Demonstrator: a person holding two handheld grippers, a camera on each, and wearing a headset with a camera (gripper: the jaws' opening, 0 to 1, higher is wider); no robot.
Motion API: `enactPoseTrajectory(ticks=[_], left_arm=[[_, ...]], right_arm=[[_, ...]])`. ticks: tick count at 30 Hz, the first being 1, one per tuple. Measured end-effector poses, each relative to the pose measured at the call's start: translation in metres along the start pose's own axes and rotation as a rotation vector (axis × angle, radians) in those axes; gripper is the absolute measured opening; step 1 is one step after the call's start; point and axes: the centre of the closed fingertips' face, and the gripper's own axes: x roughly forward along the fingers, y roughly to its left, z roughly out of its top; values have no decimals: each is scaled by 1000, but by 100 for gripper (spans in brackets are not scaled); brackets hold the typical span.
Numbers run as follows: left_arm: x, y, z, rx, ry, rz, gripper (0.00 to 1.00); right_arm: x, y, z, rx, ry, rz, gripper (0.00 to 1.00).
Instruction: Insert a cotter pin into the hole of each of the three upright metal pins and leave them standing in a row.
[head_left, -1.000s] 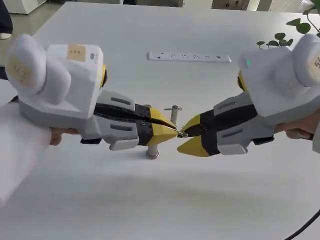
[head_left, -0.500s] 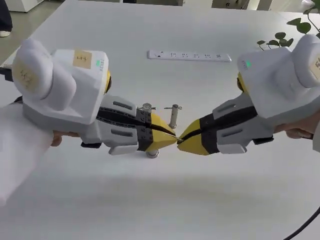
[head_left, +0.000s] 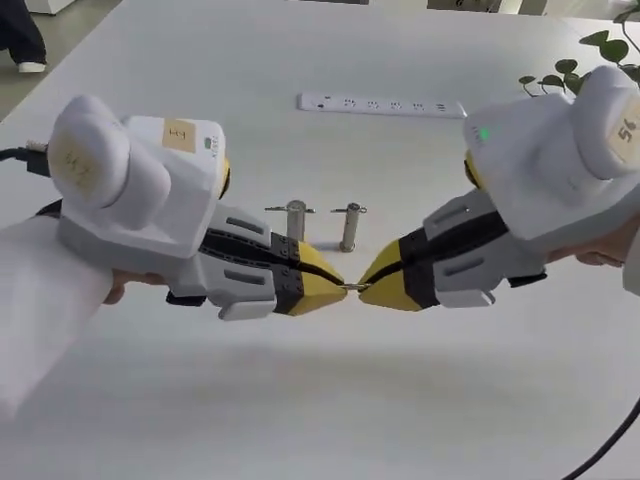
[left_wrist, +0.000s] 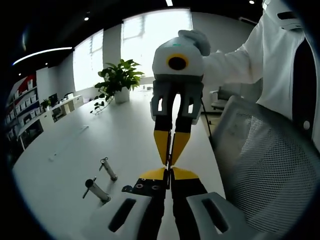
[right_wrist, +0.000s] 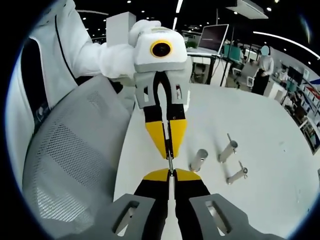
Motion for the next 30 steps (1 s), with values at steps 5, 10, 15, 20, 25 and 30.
enactPoseTrajectory(ticks=[5, 10, 15, 20, 25, 30], left_arm=[[-5, 24, -1, -32, -18, 99, 28], [-5, 44, -21, -36, 47, 163, 30], [-4, 55, -30, -73, 45, 177, 27], [-2, 58, -41, -74, 81, 160, 24], [0, 61, -43, -81, 83, 145, 21], [6, 60, -49, -78, 106, 124, 17]], right_arm=[[1, -14, -4, 26, 9, -43, 0], [5, -30, -18, 66, 60, -92, 0], [9, -41, -29, 89, 86, -107, 0], [12, -47, -39, 115, 113, -105, 0], [13, -50, -44, 126, 121, -102, 0], [15, -50, -42, 139, 118, -93, 0]])
